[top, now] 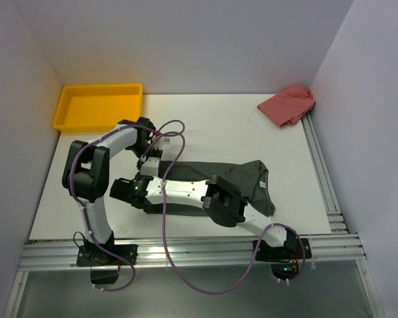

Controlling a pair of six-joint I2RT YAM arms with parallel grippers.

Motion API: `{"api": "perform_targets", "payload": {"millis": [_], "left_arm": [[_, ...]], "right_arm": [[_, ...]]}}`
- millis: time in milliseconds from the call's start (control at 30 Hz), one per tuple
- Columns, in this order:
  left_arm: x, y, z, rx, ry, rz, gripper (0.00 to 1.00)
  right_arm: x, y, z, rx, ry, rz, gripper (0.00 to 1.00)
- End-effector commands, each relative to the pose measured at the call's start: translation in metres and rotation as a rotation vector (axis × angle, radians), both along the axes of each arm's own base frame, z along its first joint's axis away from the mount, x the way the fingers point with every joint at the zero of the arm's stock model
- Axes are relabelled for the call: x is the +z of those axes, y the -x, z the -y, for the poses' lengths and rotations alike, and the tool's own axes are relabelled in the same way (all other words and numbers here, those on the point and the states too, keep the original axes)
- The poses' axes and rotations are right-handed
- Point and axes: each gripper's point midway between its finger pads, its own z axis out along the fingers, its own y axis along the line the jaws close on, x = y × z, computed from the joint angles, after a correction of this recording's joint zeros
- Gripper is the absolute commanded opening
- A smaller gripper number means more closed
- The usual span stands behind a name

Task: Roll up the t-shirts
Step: Roll the tshirt

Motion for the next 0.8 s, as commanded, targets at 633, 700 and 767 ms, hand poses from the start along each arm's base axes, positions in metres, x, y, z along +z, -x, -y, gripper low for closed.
{"api": "perform_targets", "payload": {"millis": [633, 700, 767], "left_arm": [[0.008, -0.004, 0.003, 0.005, 0.016, 0.009, 0.04], [0.011, -0.006, 0.002, 0.011, 0.029, 0.01, 0.08], [0.014, -0.01, 0.002, 0.013, 0.044, 0.018, 0.15]], "right_arm": [[-0.02, 0.0, 0.011, 0.047, 0.044, -0.061, 0.04], [-0.006, -0.002, 0.0, 0.073, -0.021, -0.044, 0.0], [0.007, -0.002, -0.006, 0.096, -0.111, -0.018, 0.0]]}}
